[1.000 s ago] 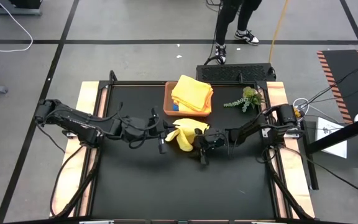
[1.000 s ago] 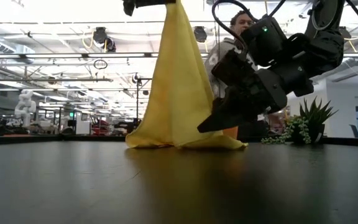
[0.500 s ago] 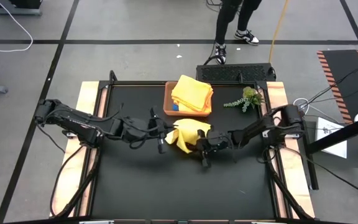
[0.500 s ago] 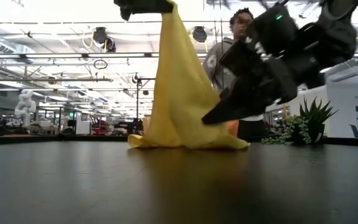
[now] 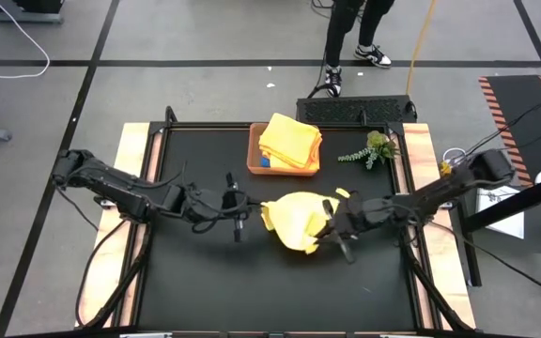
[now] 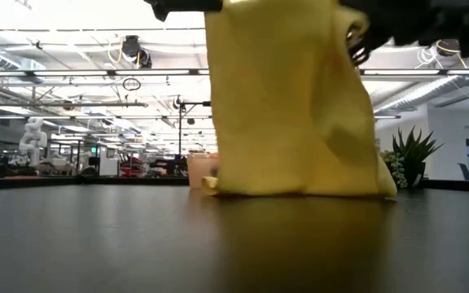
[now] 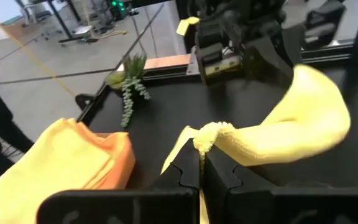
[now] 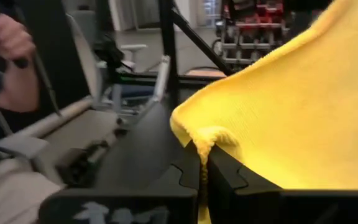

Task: Fold microfiber towels
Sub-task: Fold the yellow microfiber towel

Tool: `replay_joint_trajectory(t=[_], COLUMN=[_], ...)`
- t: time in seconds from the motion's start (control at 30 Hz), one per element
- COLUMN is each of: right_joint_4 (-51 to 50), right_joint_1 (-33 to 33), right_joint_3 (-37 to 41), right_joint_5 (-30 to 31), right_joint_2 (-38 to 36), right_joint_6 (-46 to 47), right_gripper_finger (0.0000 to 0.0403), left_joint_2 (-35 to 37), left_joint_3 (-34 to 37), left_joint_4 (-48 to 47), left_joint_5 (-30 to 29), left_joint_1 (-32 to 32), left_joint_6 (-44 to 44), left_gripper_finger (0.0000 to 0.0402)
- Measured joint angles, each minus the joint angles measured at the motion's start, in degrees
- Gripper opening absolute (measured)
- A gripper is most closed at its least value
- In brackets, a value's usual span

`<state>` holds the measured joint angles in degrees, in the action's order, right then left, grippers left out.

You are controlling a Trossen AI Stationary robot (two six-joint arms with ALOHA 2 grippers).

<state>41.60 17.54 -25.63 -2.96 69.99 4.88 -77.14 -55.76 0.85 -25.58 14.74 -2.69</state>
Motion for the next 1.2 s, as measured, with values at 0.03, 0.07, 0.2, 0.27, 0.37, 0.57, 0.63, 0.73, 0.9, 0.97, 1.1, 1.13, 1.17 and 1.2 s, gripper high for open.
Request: replay_joint_trajectory(t=[0.03, 0.07, 0.2, 0.27, 0.37, 0.57, 0.63, 0.73, 0.9, 0.97, 1.1, 1.13, 1.17, 1.2], right_joint_4=[-1.24, -2.12, -3.45, -3.36, -2.60, 4.03, 6.28, 6.87, 1.99, -2.28, -8.67, -8.96, -8.98, -8.97], right_joint_1=[0.72, 1.53, 4.13, 5.47, 7.98, 14.19, 15.94, 17.59, 17.79, 17.15, 15.37, 15.02, 14.75, 14.67], right_joint_3=[0.03, 0.09, 0.09, 0.09, 0.09, 0.09, -0.02, -1.50, -3.49, -3.72, -3.69, -3.69, -3.70, -3.69], right_joint_5=[0.00, 0.00, 0.00, -0.04, -0.11, -0.30, -0.99, -2.19, -1.28, 1.11, 6.38, 6.88, 7.07, 7.21], right_joint_2=[-1.59, -3.11, -7.78, -9.82, -12.39, -15.92, -16.83, -17.85, -20.23, -21.87, -25.98, -26.79, -27.51, -28.11], right_joint_6=[0.37, 0.59, 0.66, 0.87, 0.88, 3.58, 3.70, 3.70, 3.57, 3.75, 5.88, 6.30, 6.40, 6.42], right_gripper_finger=[0.0001, 0.0001, 0.0000, 0.0000, 0.0000, 0.0000, 0.0000, 0.0000, 0.0000, 0.0000, 0.0000, 0.0000, 0.0000, 0.0000], left_joint_2=[0.00, 0.00, 0.02, 0.02, 0.02, 0.02, 0.02, 0.02, -0.02, -0.02, -0.02, -0.02, -0.02, -0.02], left_joint_3=[-0.37, -0.91, -2.44, -3.26, -5.17, -11.28, -14.19, -18.21, -22.34, -22.95, -23.03, -23.03, -23.03, -23.03], left_joint_4=[-0.37, -0.87, -2.12, -2.47, -2.95, -10.15, -11.42, -12.03, -17.09, -20.73, -27.10, -28.10, -28.57, -28.51], left_joint_5=[0.00, -0.02, 0.00, 0.00, -0.02, -1.38, -2.04, -3.51, -9.04, -10.22, -10.53, -10.56, -10.63, -10.65], left_joint_1=[0.65, 1.24, 3.78, 5.39, 8.35, 14.75, 16.79, 19.45, 20.81, 20.30, 17.43, 16.71, 16.17, 15.76], left_joint_6=[0.01, 0.07, 0.25, 0.41, 0.21, 0.72, 1.15, 0.54, 0.52, 2.88, 8.00, 8.88, 9.37, 9.45], left_gripper_finger=[0.0002, 0.0002, 0.0002, 0.0002, 0.0002, 0.0003, 0.0002, 0.0002, 0.0002, 0.0003, 0.0003, 0.0002, 0.0002, 0.0003])
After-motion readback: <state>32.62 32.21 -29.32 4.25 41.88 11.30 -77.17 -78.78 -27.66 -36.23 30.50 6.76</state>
